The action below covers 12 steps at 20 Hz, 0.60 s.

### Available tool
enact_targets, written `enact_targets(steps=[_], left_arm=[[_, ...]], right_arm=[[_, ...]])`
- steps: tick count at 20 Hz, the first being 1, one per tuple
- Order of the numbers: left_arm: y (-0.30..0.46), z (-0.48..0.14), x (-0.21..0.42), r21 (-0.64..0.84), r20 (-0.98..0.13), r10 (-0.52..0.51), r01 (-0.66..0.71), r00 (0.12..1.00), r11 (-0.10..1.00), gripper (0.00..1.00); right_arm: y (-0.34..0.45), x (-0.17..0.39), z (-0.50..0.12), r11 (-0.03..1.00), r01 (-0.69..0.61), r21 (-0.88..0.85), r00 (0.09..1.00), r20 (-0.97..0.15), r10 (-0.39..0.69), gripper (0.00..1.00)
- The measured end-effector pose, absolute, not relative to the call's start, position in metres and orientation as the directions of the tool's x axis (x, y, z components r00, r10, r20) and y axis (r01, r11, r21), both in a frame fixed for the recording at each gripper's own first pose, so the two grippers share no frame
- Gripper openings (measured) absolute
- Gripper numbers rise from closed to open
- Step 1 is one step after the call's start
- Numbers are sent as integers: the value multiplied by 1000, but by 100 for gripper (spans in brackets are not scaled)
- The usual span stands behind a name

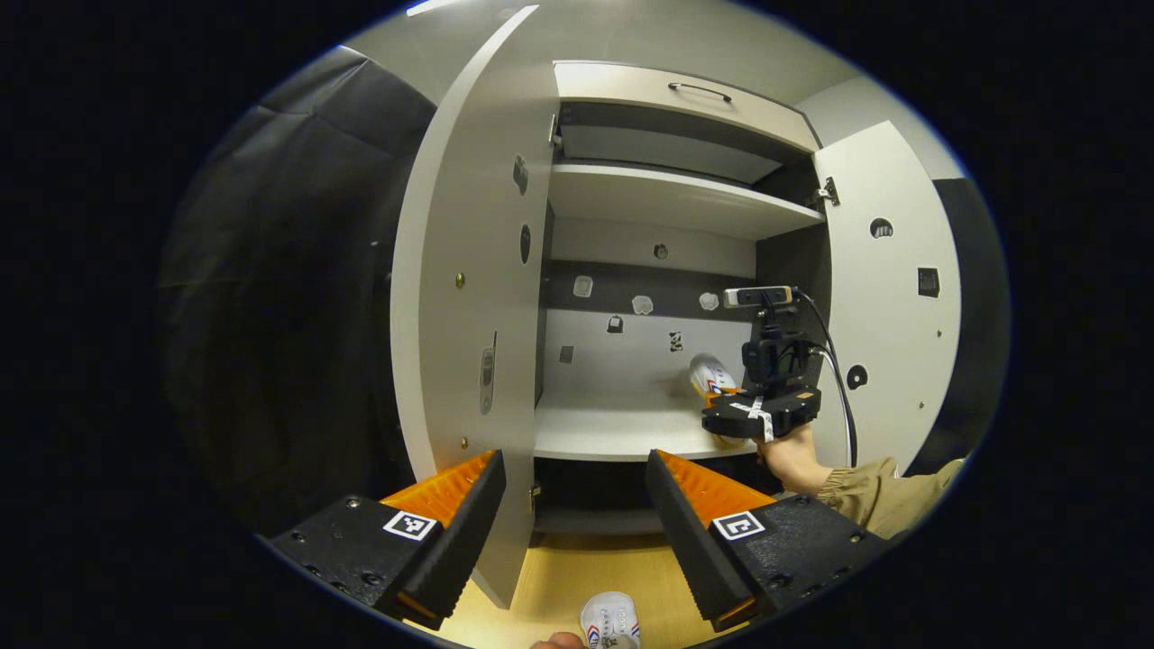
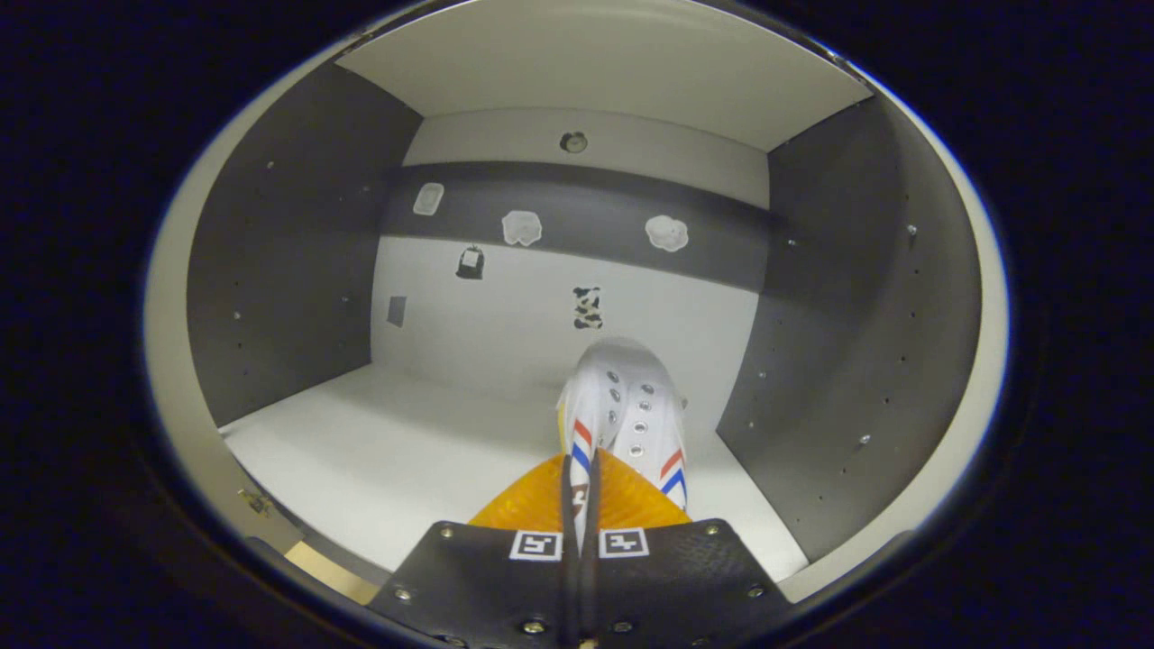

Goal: Grab one shoe with the right hand and put it into the shoe cabinet, grab the other shoe with the left hand and put it into the shoe cabinet; then close the right door with the right hand and the left door with the left hand.

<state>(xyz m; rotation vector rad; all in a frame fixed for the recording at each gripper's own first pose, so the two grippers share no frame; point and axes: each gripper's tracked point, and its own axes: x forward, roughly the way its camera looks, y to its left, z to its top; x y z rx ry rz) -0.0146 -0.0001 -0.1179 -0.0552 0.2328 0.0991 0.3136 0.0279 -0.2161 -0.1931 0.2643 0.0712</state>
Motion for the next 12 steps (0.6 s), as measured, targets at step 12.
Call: enact_targets(steps=[12], left_arm=[[-6, -146, -7, -24, -276, 93, -103, 957, 994, 96]], right_arm=[[22, 324, -209, 982, -71, -176, 959, -281, 19, 22]])
